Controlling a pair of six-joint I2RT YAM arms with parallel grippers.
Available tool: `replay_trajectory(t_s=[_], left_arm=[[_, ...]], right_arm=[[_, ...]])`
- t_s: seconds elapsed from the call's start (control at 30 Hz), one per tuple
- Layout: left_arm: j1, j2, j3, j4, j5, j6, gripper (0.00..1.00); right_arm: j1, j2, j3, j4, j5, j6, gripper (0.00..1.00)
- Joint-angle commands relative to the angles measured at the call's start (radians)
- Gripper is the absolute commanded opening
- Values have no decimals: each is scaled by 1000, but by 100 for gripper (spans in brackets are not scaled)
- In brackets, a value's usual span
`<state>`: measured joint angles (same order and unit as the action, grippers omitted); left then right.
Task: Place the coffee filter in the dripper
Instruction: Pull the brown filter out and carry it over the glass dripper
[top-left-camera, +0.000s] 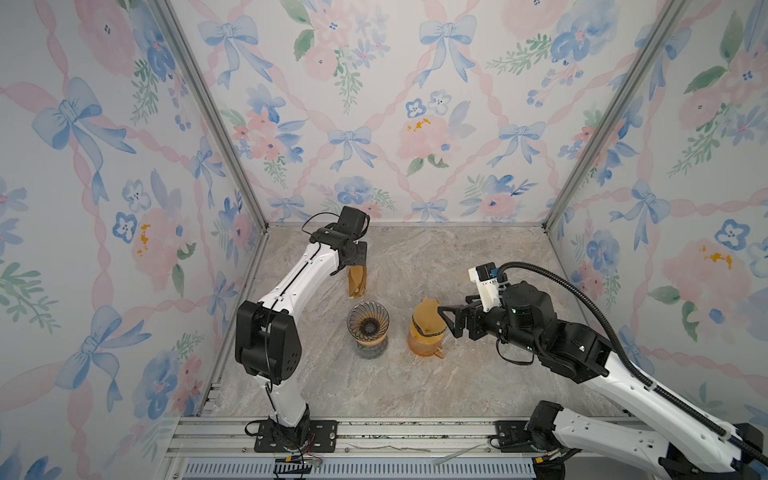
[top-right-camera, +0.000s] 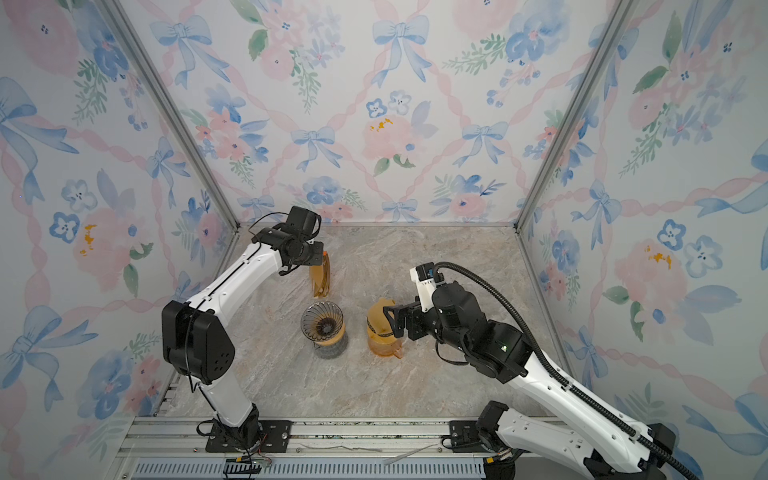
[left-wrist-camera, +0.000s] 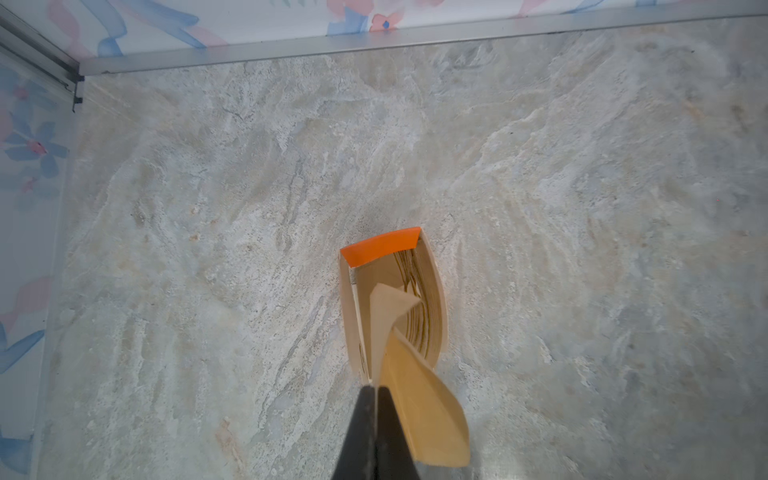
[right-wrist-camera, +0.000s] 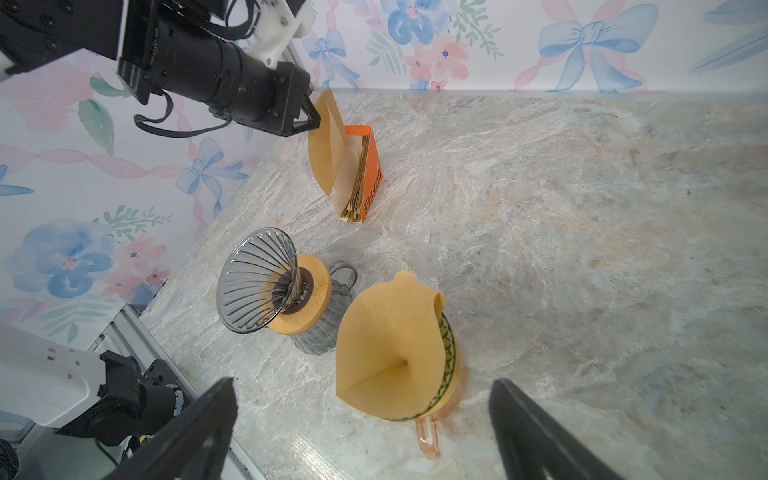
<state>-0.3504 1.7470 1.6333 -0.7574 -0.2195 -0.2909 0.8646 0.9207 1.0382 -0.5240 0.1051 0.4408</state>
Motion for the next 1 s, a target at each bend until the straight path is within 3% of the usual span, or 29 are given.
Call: replay_trajectory(t_s=[0.0,0.73,0.97], left_arm=[[1,-67,-12,-35,50,18,1],[90,-335,148,-348,418,39,4],[92,-430,65,-357,491,-2,0]], right_arm=[[-5,-10,-5,-6,-10,9,96],[-6,28,57,-26,-102,-26,96],[-4,63,81,-38,-141,-31,96]])
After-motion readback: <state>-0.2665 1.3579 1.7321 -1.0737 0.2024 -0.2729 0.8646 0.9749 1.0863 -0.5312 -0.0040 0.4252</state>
